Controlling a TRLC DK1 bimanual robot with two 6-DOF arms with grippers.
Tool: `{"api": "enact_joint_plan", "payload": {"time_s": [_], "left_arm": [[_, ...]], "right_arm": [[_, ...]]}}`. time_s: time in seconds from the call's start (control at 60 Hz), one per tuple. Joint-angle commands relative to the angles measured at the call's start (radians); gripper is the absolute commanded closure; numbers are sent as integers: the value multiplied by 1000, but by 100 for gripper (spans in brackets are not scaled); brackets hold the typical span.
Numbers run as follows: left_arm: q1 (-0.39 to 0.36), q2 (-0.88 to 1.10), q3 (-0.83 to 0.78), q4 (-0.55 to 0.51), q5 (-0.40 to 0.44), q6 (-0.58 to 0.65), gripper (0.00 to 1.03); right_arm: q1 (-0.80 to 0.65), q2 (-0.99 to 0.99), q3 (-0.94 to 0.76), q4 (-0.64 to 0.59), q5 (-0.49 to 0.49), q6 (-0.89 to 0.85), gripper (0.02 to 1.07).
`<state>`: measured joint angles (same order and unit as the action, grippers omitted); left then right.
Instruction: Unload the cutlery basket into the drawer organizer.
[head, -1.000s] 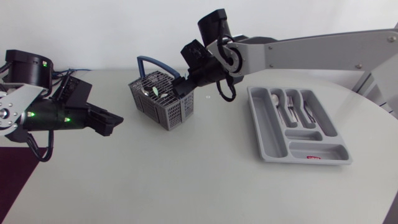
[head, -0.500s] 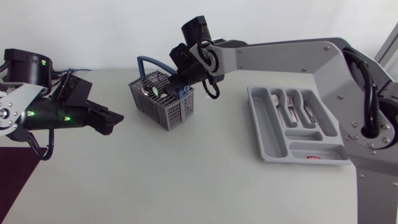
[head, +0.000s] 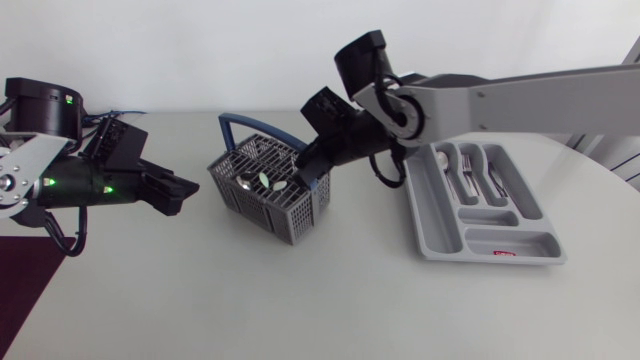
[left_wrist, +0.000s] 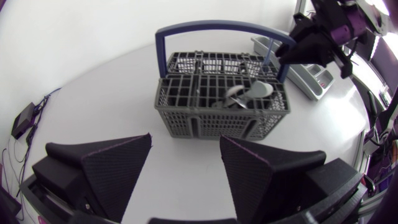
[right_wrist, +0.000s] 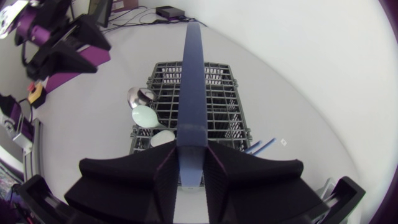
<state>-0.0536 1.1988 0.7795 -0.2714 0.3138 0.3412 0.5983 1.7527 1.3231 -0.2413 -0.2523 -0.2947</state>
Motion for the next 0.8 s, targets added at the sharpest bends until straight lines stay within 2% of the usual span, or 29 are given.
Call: {"api": "enact_joint_plan", "payload": {"time_s": [0.0,0.133,0.267,0.283,0.333,0.35,0.367,0.383,0.433,0.633,0.783], "left_arm": [[-9,-2,-28,5,11,19,9],[-18,-7,-34,5,10,27,9],[-38,-5,-45,5,10,33,9],[-45,-5,-46,5,10,33,9],[-60,-4,-49,5,10,33,9],[-65,-1,-51,5,10,33,9],[-66,-1,-51,5,10,33,9],[-75,2,-54,6,10,35,9],[-78,16,-54,14,8,41,9],[-55,114,-51,67,-2,88,9],[-48,186,-40,118,-7,105,10]], "right_arm": [[-6,-140,-137,-9,-44,-60,91],[-31,-344,-361,-38,-84,-124,91],[-63,-421,-456,-35,-91,-150,88],[-68,-426,-461,-33,-91,-150,84],[-75,-449,-470,-29,-93,-144,51],[-75,-461,-472,-29,-93,-141,37],[-75,-463,-473,-30,-93,-139,34],[-74,-492,-478,-33,-93,-135,15],[-74,-545,-490,-36,-96,-118,8],[-75,-768,-552,-156,-94,-87,8],[-149,-792,-636,-164,-90,-118,10]]}}
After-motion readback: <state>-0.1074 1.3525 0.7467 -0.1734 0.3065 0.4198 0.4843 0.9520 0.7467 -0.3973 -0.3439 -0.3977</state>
